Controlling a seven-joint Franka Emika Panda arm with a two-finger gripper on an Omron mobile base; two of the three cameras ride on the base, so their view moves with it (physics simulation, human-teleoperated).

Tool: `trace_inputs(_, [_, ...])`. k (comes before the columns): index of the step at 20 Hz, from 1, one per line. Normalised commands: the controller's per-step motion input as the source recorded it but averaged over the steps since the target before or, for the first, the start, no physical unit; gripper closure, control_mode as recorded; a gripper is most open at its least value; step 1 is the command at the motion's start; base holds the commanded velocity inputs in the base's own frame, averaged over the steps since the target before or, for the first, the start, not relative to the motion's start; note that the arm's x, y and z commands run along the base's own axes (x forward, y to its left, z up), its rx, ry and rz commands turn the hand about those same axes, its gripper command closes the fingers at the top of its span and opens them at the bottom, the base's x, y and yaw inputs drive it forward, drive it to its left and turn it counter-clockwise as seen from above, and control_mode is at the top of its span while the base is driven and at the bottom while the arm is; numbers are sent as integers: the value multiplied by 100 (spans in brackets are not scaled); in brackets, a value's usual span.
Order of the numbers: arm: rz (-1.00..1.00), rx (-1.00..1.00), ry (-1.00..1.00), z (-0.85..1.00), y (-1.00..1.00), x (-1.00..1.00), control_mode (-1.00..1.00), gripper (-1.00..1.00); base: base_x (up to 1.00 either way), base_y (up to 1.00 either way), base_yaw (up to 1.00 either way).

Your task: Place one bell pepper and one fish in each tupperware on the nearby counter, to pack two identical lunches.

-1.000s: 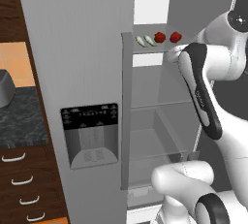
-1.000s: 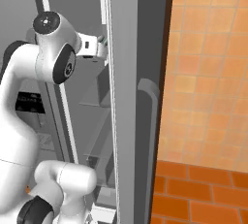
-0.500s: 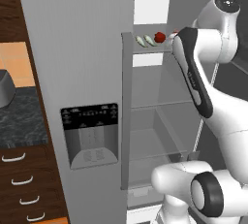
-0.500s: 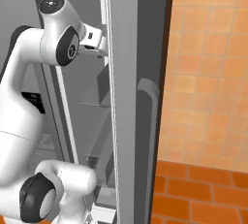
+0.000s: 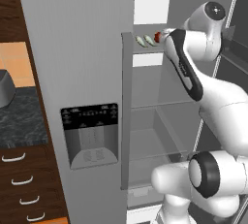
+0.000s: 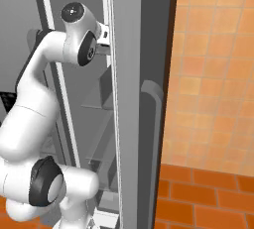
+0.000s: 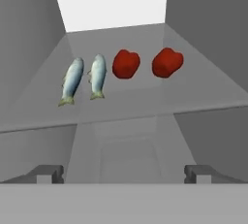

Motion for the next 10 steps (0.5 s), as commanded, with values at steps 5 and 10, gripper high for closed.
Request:
trace_inputs(5, [0,0,3,-1,0,96,-100,-100,0,0,0])
trace_inputs(10, [1,1,0,-7,-27,66,-100,-100,0,0,0])
